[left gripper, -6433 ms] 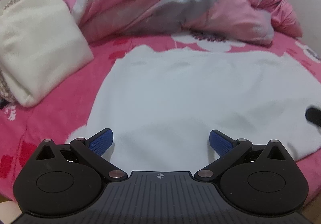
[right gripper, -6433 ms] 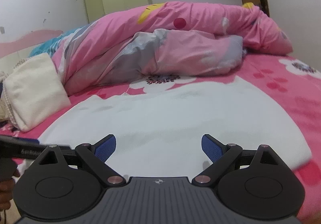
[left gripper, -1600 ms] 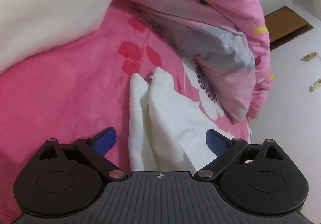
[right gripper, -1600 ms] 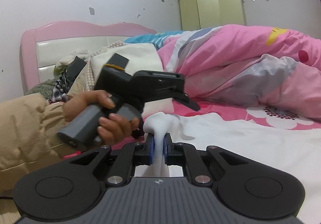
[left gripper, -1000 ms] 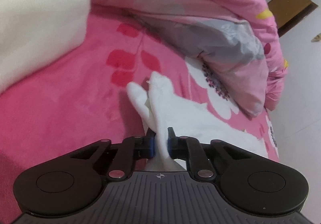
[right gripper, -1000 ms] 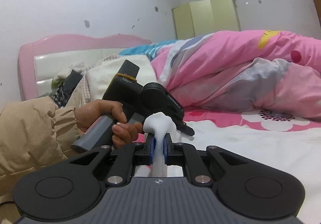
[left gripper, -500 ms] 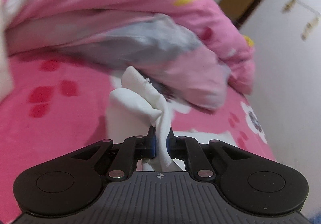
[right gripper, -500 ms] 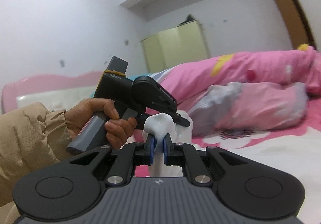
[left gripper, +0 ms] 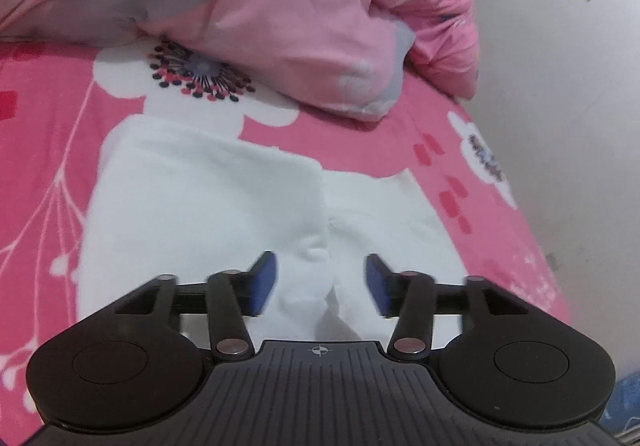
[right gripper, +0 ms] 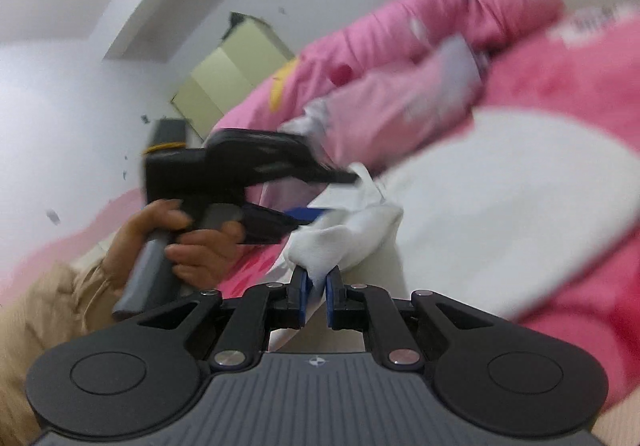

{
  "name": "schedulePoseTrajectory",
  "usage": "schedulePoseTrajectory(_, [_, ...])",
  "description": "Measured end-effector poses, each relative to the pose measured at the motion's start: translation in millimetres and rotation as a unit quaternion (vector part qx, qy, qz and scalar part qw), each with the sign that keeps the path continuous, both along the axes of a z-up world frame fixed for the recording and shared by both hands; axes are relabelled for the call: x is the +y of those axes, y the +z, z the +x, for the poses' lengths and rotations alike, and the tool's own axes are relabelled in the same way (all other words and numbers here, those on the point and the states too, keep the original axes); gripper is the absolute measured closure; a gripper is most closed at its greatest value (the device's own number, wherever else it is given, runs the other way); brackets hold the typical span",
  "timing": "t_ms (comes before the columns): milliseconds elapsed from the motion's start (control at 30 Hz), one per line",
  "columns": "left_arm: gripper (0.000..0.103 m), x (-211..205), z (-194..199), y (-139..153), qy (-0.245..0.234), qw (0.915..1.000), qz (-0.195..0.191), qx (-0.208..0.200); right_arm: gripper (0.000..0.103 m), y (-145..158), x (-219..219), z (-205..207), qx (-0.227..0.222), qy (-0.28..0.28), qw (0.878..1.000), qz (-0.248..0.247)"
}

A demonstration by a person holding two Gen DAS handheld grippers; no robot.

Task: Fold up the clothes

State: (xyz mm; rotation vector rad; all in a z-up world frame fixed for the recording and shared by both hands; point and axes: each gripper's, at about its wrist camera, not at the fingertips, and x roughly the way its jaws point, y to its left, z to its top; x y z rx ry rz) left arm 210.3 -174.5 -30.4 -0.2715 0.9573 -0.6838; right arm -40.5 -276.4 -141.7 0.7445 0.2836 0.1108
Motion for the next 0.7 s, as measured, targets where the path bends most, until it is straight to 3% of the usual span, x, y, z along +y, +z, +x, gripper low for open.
schedulePoseTrajectory(167, [0.023, 46.3, -31.7, 25.4, 0.009, 0.9980, 0.002, -0.063, 0.086, -16.3, -13.0, 4.6, 0.019, 0.010, 0.997, 0.072])
schedulePoseTrajectory(300, [0.007, 91.8, -65.9, 26.0, 0.036, 0.9932, 0.035, -0.105, 0.067, -28.9, -25.1, 1.2, 0.037, 0.000, 0.992, 0.118])
schedulePoseTrajectory(433, [0.005, 122.8, -104.1, 12.0, 0.052, 0.9883, 0.057, -0.132, 0.063, -36.7, -30.6, -1.2, 0.034, 0.002, 0.987, 0.156])
schedulePoseTrajectory(700, [0.002, 142.2, -154.0, -29.9, 0.054, 0.9895, 0.040, -0.128, 0.059, -37.0, -24.8, 3.0, 0.039, 0.006, 0.990, 0.134])
